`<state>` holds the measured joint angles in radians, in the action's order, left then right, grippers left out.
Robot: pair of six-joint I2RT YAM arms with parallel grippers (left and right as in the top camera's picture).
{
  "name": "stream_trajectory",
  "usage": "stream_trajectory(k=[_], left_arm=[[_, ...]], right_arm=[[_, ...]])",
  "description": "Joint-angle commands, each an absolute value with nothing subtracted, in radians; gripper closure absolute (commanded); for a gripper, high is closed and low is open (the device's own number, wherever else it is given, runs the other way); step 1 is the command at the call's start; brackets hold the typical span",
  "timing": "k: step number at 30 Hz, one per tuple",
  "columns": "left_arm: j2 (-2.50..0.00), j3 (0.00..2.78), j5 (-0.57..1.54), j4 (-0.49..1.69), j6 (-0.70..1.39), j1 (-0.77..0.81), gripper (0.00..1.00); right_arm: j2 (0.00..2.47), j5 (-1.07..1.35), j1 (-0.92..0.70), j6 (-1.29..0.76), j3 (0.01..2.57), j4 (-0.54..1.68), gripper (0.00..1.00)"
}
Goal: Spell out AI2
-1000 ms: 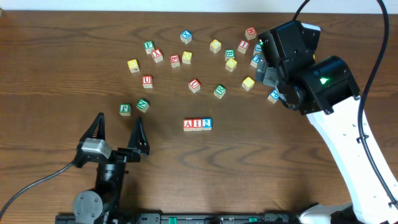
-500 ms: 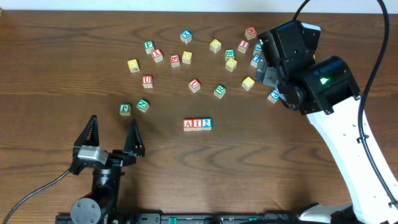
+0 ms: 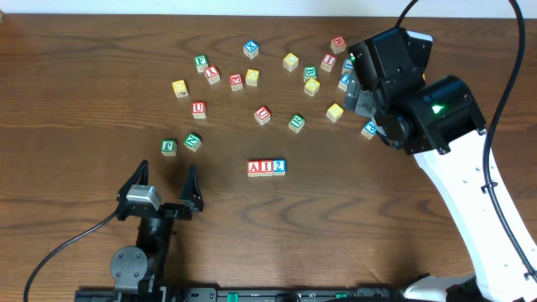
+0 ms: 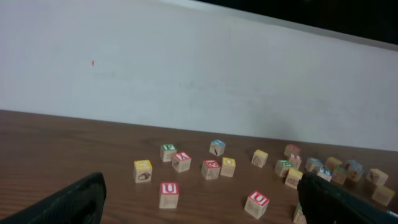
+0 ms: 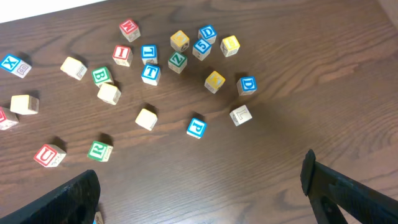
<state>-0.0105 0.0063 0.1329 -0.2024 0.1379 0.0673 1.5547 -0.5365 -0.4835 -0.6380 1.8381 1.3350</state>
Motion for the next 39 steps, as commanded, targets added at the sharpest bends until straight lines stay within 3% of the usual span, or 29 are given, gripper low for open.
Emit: stream_trajectory(k=[1,10,39], left_arm=[[-0.001,0.005,0.150,-0.175,0.147,0.063,0.03],[-0.001,0.005,0.149,0.064,0.144,0.063,0.04],[-0.004,0.005,0.146,0.060,0.139,0.063,0.04]], right_arm=[[1.540,-0.558,-0.471,-0.627,1.853,1.336,0.01],[1.540,-0.558,-0.471,-0.627,1.853,1.336,0.01],[1.540,-0.558,-0.471,-0.627,1.853,1.336,0.01]])
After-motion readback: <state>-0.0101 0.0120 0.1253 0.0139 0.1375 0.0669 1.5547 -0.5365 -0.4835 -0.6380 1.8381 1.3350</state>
